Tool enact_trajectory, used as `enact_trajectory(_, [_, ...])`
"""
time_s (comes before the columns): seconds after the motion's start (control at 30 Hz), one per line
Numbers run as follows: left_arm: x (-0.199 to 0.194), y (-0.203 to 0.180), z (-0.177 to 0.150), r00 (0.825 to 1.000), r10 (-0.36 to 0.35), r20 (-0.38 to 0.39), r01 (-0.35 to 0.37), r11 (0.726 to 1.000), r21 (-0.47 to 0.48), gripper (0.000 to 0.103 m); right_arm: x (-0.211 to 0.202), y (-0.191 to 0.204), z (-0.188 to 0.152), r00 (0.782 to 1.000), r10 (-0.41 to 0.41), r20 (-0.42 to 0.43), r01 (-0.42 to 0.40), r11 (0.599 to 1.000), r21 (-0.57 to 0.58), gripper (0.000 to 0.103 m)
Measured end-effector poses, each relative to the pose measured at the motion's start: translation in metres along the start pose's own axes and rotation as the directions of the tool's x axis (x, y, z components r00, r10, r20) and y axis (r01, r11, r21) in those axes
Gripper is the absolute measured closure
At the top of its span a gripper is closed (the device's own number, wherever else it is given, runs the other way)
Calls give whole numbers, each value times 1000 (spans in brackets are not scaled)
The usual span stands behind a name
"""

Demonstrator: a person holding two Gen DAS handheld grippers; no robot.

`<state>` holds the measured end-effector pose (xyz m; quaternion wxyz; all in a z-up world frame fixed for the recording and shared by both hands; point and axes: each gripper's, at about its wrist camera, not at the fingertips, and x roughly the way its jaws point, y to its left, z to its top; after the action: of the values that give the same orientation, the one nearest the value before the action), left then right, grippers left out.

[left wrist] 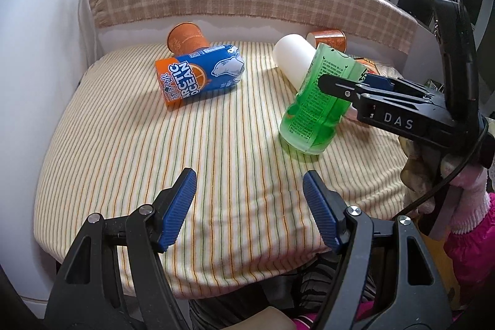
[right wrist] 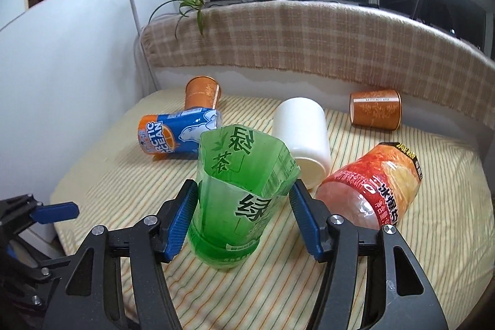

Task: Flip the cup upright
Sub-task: 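Lower the upright green bottle onto the bed with the left gripper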

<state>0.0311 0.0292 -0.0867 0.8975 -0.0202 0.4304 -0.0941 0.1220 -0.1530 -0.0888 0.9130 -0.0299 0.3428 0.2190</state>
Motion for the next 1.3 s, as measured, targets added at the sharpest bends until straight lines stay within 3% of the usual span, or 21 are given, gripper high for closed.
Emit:
enact_trajectory(0.43, [-1,4,0,1000,-1,2,1,1000,-12,30,2,3,1,996,-74,55,78,995,-67,43])
enact_trajectory(0.63, [-2,4,0,1000,0,4,0,1000,-12,30,8,18,-2,990,-114,82,127,976,-174,43])
enact_trajectory(1.3, [-4,1,1,1000,2,13,-2,1000,-4,30,7,33,-7,995,-69,75,84,969,-233,41])
